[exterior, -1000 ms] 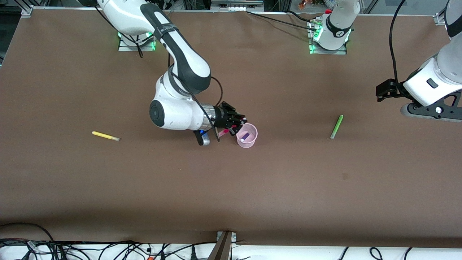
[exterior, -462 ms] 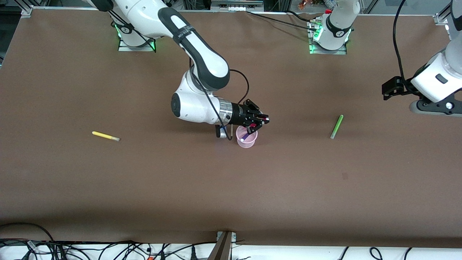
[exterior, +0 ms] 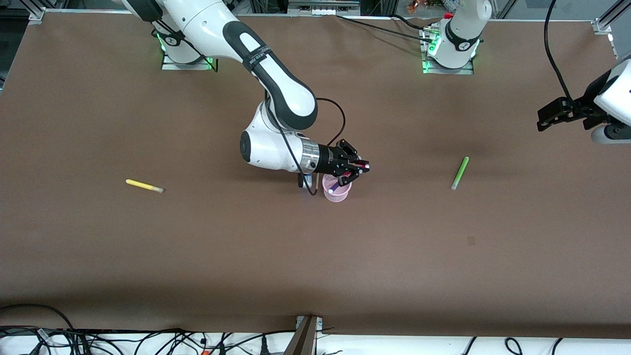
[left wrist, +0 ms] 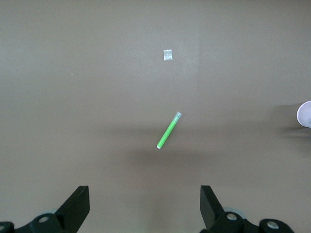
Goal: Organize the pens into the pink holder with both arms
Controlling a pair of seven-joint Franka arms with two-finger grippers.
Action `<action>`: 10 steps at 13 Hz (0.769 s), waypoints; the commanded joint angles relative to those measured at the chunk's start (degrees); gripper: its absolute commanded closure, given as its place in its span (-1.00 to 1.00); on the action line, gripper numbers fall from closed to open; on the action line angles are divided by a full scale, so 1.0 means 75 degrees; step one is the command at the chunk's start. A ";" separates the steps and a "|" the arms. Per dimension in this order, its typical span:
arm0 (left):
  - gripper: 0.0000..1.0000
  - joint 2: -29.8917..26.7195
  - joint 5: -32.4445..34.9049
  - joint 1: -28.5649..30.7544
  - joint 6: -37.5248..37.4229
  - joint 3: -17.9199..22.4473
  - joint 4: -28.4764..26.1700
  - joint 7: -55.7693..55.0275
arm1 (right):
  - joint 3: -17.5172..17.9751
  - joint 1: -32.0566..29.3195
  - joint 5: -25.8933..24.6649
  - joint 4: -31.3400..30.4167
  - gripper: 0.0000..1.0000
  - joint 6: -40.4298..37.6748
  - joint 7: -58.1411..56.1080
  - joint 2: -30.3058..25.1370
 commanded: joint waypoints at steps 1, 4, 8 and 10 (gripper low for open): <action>-1.00 -0.0835 -0.0180 -0.0873 0.0761 0.0886 -0.1130 -0.0138 | 0.0041 -0.0003 0.0337 0.0147 0.99 0.0081 -0.0268 0.0214; -1.00 -0.0871 -0.0134 -0.0936 0.0694 0.0984 -0.1191 -0.0161 | 0.0030 -0.0061 0.0525 0.0159 0.96 0.0081 -0.0503 0.0307; -1.00 -0.0672 -0.0063 -0.1041 0.0646 0.0564 -0.0898 -0.0663 | 0.0030 -0.0120 0.0537 0.0159 0.93 0.0070 -0.0621 0.0343; -1.00 -0.0660 -0.0051 -0.1053 0.0588 0.0539 -0.0875 -0.0817 | 0.0018 -0.0225 0.0537 0.0159 0.85 0.0047 -0.0761 0.0390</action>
